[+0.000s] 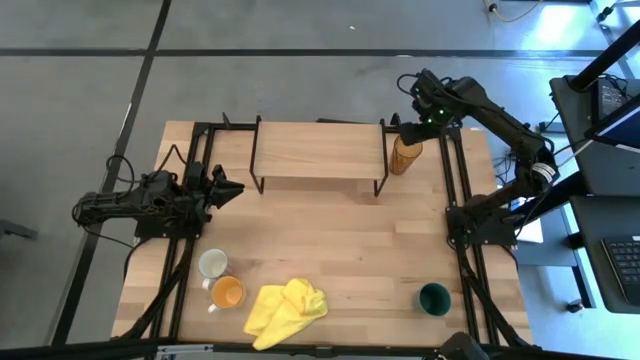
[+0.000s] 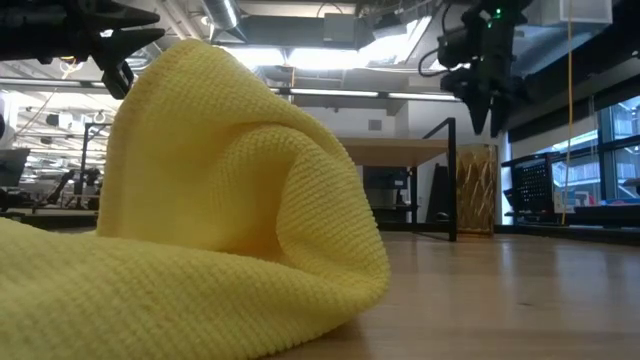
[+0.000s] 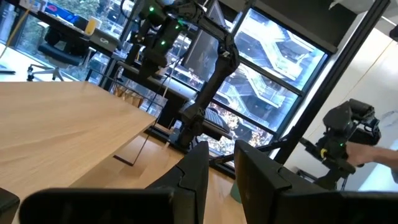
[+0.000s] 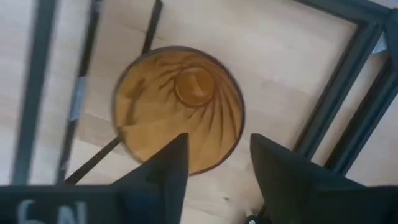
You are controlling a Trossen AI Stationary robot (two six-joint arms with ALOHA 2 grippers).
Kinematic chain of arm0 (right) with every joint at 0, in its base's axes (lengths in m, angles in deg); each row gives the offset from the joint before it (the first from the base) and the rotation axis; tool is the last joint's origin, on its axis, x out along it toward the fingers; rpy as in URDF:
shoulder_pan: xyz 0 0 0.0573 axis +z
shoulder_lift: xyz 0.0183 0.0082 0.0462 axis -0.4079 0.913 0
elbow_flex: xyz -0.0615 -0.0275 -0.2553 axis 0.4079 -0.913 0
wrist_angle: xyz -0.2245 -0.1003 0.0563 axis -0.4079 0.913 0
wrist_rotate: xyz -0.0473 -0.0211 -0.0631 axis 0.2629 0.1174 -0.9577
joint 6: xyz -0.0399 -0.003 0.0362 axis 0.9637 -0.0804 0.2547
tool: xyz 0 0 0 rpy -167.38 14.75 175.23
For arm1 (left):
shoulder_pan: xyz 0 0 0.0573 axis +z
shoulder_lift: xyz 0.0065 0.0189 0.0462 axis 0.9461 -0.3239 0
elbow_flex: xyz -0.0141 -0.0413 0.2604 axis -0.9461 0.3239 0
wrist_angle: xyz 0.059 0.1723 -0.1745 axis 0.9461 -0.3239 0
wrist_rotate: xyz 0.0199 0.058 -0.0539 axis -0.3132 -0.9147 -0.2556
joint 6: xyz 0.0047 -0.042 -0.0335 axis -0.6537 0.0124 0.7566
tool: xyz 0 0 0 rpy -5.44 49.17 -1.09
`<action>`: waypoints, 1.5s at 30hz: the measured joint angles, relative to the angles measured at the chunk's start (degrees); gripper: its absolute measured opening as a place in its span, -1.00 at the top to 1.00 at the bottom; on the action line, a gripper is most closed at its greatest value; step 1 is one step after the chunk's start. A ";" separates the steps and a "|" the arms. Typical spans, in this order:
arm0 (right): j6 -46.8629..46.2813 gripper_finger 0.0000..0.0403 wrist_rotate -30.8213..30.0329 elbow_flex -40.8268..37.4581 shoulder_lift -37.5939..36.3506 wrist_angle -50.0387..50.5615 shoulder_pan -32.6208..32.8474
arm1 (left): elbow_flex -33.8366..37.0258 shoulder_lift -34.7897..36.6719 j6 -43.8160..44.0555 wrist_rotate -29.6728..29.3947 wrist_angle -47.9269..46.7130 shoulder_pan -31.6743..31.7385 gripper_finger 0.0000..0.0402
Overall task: Stack small to large cups/mugs on shelf
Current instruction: Put the brown cup on the shelf
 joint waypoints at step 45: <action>0.67 0.91 -2.95 -8.00 0.01 -2.62 0.09 | -0.02 -0.01 0.07 -2.63 -0.46 -0.02 0.65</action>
